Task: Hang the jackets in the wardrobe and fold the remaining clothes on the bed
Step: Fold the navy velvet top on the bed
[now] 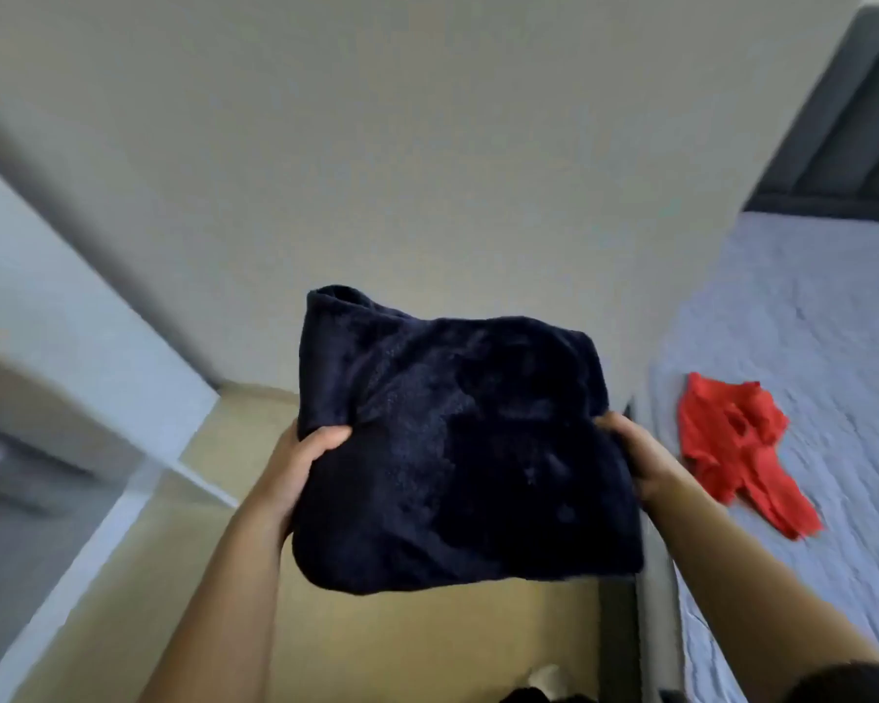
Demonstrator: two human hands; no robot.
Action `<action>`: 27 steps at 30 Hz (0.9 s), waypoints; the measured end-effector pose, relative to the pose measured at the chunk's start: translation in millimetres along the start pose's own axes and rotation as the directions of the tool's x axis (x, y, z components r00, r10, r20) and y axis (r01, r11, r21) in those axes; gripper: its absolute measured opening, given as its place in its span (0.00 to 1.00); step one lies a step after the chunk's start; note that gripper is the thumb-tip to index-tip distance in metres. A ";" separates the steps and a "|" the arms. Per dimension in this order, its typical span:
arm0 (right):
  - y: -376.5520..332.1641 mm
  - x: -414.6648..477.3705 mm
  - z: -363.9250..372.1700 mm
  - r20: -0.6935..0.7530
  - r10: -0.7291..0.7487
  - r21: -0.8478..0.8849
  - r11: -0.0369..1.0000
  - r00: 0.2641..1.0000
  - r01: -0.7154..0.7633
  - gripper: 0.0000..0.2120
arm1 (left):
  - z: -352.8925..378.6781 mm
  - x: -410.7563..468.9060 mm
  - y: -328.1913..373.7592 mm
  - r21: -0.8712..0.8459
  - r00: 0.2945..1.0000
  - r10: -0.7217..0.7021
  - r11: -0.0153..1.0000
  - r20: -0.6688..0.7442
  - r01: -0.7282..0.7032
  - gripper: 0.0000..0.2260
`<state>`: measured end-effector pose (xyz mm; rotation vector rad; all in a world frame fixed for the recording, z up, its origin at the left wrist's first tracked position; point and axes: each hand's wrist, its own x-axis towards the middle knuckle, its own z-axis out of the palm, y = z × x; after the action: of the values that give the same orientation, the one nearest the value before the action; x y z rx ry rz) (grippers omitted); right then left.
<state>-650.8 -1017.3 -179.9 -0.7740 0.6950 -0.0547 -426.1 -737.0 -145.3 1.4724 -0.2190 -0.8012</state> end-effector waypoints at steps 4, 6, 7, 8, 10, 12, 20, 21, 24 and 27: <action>30.5 62.0 156.3 0.259 0.010 -0.123 0.992 0.966 0.023 0.14 | -145.6 -73.5 2.9 -0.167 0.958 0.072 0.978 -0.277 -0.122 0.27; 62.8 86.4 237.3 0.342 0.002 -0.193 0.979 0.940 0.068 0.22 | -213.2 -115.6 4.3 -0.195 0.899 0.096 0.961 -0.427 -0.195 0.32; 80.5 95.1 277.6 0.379 0.007 -0.227 0.970 0.925 0.086 0.24 | -244.3 -135.9 4.3 -0.198 0.862 0.101 0.954 -0.497 -0.226 0.33; 98.9 101.7 316.2 0.417 0.016 -0.254 0.962 0.909 0.100 0.24 | -273.7 -156.3 3.6 -0.202 0.825 0.099 0.947 -0.557 -0.250 0.34; 129.9 109.2 385.5 0.493 0.038 -0.299 0.946 0.869 0.128 0.23 | -323.0 -191.2 4.3 -0.204 0.755 0.107 0.930 -0.647 -0.307 0.30; 155.2 111.0 443.4 0.562 0.061 -0.338 0.927 0.825 0.162 0.25 | -362.5 -220.3 8.1 -0.176 0.684 0.133 0.915 -0.717 -0.362 0.25; 207.8 139.3 625.6 0.721 0.135 -0.427 0.859 0.679 0.283 0.26 | -480.0 -274.3 46.8 -0.036 0.487 0.226 0.882 -0.844 -0.471 0.26; 209.9 144.8 646.7 0.740 0.137 -0.418 0.861 0.659 0.290 0.27 | -493.0 -275.0 54.3 -0.022 0.459 0.228 0.878 -0.859 -0.478 0.27; 209.0 162.3 718.9 0.794 0.106 -0.372 0.863 0.599 0.341 0.27 | -539.7 -272.4 87.7 0.021 0.394 0.252 0.863 -0.884 -0.504 0.31; 200.9 186.1 806.5 0.843 0.052 -0.287 0.885 0.535 0.367 0.25 | -597.0 -263.9 138.1 0.141 0.333 0.377 0.817 -0.864 -0.559 0.28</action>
<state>-66.2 -422.4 -7.7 -1.1732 -0.3372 0.3113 -218.5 -118.2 -7.2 1.3509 0.2131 0.4828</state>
